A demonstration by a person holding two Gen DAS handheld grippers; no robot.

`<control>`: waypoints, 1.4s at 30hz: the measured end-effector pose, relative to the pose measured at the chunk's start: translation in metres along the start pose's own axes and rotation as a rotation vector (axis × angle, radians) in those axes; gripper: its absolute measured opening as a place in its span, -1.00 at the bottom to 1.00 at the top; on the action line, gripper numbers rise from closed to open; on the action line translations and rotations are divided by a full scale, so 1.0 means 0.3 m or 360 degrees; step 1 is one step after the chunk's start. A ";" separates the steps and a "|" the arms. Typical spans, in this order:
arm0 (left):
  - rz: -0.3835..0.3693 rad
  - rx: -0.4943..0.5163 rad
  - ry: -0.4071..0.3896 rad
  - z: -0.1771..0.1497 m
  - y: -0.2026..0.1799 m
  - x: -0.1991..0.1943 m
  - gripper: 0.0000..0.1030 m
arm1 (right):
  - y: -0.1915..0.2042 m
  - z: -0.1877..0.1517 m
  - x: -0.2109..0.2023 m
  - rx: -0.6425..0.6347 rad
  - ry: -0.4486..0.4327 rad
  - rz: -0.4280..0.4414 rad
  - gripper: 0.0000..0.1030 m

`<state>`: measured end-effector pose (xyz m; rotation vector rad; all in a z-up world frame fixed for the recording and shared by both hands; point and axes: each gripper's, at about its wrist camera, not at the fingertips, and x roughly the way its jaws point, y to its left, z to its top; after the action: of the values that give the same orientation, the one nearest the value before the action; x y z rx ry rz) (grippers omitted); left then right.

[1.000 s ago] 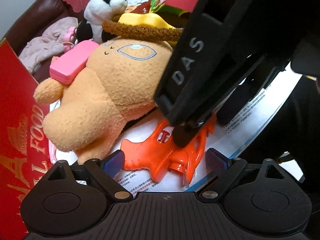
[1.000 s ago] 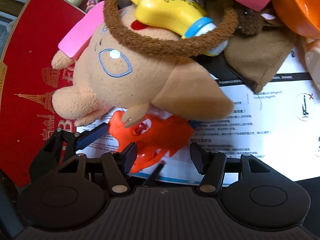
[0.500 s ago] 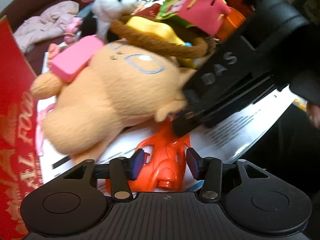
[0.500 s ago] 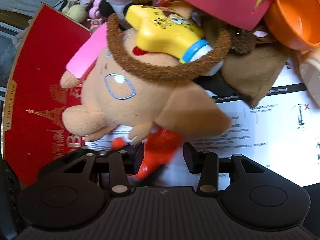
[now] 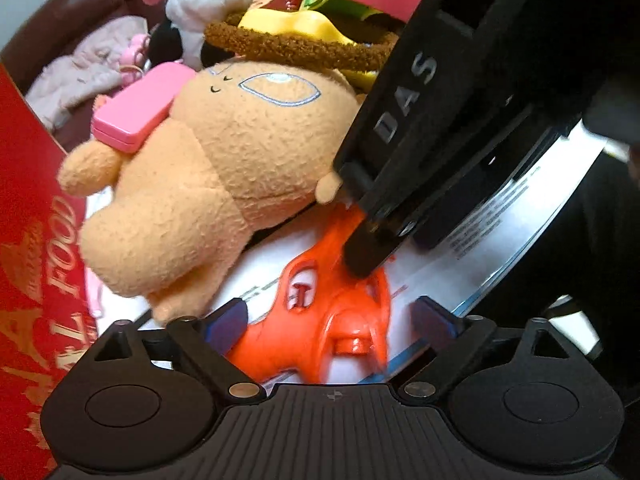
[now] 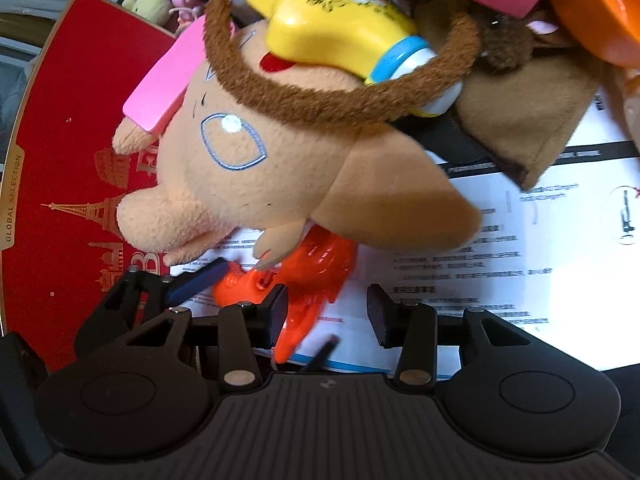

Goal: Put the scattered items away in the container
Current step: 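Close both grippers on the orange toy water gun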

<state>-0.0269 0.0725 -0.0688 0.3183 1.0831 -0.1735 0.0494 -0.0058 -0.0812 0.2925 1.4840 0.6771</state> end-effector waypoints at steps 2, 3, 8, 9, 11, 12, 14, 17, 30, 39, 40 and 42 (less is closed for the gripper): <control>-0.0173 -0.0118 0.0021 0.014 0.005 0.005 0.35 | 0.008 0.004 0.013 0.0002 0.0003 0.0006 -0.04; -0.0229 -0.0179 0.0015 0.014 0.020 0.006 0.36 | 0.007 0.006 0.016 0.0008 0.0005 0.0008 -0.02; -0.0265 -0.0215 -0.0019 0.004 0.034 0.006 0.48 | -0.007 0.004 0.024 0.0026 0.0009 0.0043 0.00; -0.0267 -0.0218 -0.0022 0.003 0.034 0.006 0.47 | -0.003 0.002 0.028 0.0013 0.0004 0.0046 0.06; -0.0260 -0.0226 -0.0028 0.001 0.032 0.006 0.49 | 0.018 -0.007 0.039 -0.0031 -0.0017 0.0037 0.12; -0.0253 -0.0223 -0.0030 0.001 0.029 0.006 0.49 | 0.028 -0.012 0.036 -0.0057 -0.0031 0.0015 0.11; -0.0249 -0.0227 -0.0028 0.000 0.028 0.005 0.47 | 0.051 -0.020 0.033 -0.0111 -0.0058 -0.0066 -0.14; -0.0304 -0.0303 -0.0021 0.007 0.047 0.001 0.30 | 0.037 -0.025 0.011 -0.0113 -0.0081 -0.0099 -0.21; -0.0495 -0.0403 -0.0069 0.062 0.049 -0.006 0.29 | -0.092 -0.006 -0.097 0.0033 -0.0051 -0.0015 -0.17; -0.0313 -0.0137 -0.0182 0.052 -0.013 -0.080 0.68 | -0.091 0.032 -0.144 0.0087 -0.0133 -0.0047 -0.36; -0.0294 -0.0104 -0.0186 0.050 -0.025 -0.082 0.68 | -0.090 0.033 -0.142 0.0086 -0.0135 -0.0054 -0.36; -0.0255 -0.0050 -0.0187 0.048 -0.045 -0.079 0.67 | -0.089 0.031 -0.139 0.0088 -0.0134 -0.0060 -0.36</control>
<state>-0.0298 0.0545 -0.0439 0.1907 0.9936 -0.3142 0.0667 -0.0488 -0.0617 0.3310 1.4262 0.5876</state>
